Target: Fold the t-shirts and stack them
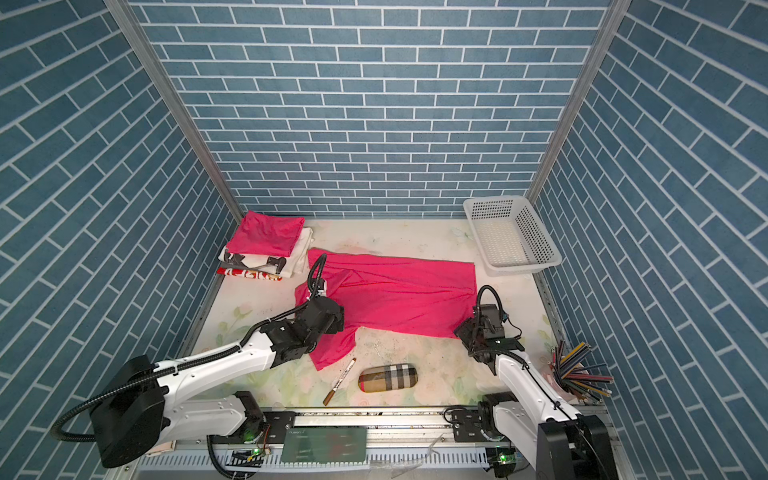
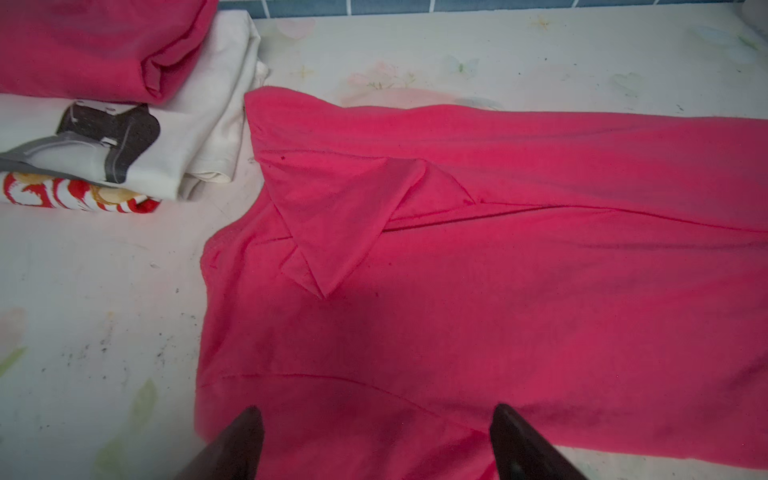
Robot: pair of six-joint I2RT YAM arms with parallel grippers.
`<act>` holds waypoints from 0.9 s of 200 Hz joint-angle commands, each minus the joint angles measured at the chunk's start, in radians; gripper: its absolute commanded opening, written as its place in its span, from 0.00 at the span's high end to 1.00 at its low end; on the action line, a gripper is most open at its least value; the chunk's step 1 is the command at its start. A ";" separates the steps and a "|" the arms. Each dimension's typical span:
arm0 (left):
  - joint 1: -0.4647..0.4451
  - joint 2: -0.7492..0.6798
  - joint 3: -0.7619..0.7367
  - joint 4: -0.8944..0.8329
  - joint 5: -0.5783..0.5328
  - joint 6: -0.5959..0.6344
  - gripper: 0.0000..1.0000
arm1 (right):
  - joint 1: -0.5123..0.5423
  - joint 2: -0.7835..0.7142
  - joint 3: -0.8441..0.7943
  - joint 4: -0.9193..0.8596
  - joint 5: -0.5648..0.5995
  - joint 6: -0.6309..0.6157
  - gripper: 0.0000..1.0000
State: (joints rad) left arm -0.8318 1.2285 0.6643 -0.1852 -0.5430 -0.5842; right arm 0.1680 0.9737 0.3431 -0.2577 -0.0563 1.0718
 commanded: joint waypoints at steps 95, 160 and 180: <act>0.235 -0.153 -0.065 -0.075 0.381 -0.109 0.13 | -0.057 0.032 0.023 0.072 0.006 -0.031 1.00; 0.431 -0.187 -0.142 -0.206 0.582 -0.236 0.13 | -0.057 0.049 0.082 0.083 0.014 -0.165 1.00; 0.454 -0.161 -0.166 -0.211 0.598 -0.258 0.14 | -0.056 0.058 0.069 0.107 0.001 -0.171 1.00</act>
State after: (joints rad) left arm -0.4038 1.0512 0.5289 -0.3393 0.0010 -0.7792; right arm 0.1139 1.0180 0.4164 -0.1715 -0.0589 0.9436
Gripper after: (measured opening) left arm 0.870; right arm 0.049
